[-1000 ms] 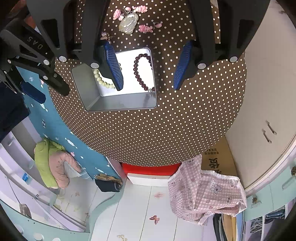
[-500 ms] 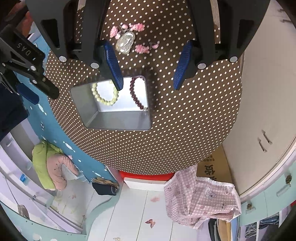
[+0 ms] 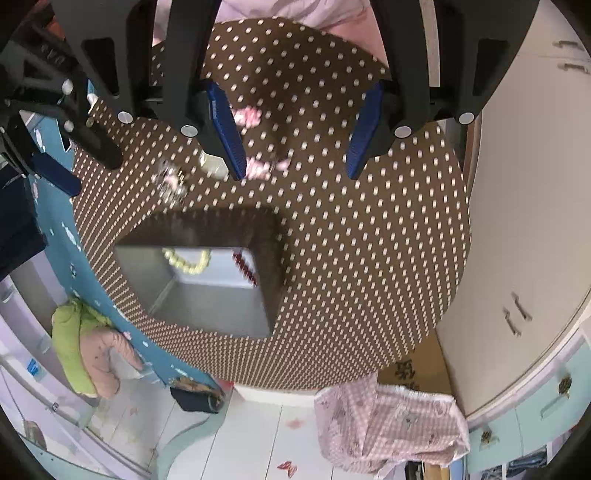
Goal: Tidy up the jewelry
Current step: 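Move both tools back to the pink charms beside the tin, then grasp a pink bunny charm with the right tool while the left tool grasps another pink charm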
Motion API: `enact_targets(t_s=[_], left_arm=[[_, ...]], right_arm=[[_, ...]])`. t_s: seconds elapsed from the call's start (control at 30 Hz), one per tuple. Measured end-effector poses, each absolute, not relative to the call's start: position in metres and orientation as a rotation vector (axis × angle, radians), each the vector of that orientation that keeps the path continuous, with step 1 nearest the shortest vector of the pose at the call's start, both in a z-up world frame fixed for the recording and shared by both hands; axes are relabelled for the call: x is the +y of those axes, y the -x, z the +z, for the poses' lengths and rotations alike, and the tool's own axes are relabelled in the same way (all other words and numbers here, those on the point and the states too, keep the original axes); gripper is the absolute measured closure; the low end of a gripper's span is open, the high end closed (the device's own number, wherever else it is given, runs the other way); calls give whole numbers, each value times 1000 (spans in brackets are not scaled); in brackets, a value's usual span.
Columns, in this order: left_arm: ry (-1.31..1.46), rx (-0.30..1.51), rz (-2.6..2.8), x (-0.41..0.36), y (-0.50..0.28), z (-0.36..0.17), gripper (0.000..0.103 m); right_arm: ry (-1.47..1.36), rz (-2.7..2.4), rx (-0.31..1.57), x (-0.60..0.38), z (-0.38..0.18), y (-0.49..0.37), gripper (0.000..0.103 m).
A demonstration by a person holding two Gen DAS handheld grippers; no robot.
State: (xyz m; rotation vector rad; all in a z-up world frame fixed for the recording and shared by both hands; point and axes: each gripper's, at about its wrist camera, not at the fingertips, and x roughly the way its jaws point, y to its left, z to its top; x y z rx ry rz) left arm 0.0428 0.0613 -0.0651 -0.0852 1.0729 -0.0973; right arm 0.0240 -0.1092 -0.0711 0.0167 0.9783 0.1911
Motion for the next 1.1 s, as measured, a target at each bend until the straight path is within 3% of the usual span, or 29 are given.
enact_targets(t_s=[0.33, 0.47, 0.73, 0.93, 1.0, 1.1], left_arm=[[86, 1145, -115, 62, -27, -92, 49], [84, 1160, -122, 62, -25, -98, 49], [104, 1178, -121, 70, -27, -107, 49], [104, 1181, -153, 70, -27, -104, 49], [99, 1178, -162, 67, -27, -102, 49], [97, 1184, -181, 57, -27, -102, 49]], right_arm=[[-9, 250, 1080, -88, -105, -18, 32], [-8, 276, 1113, -78, -114, -23, 44], [-10, 296, 1144, -66, -125, -32, 51], [110, 273, 1111, -44, -126, -36, 69], [108, 282, 1112, -45, -127, -37, 80], [71, 296, 1119, -55, -127, -36, 80]])
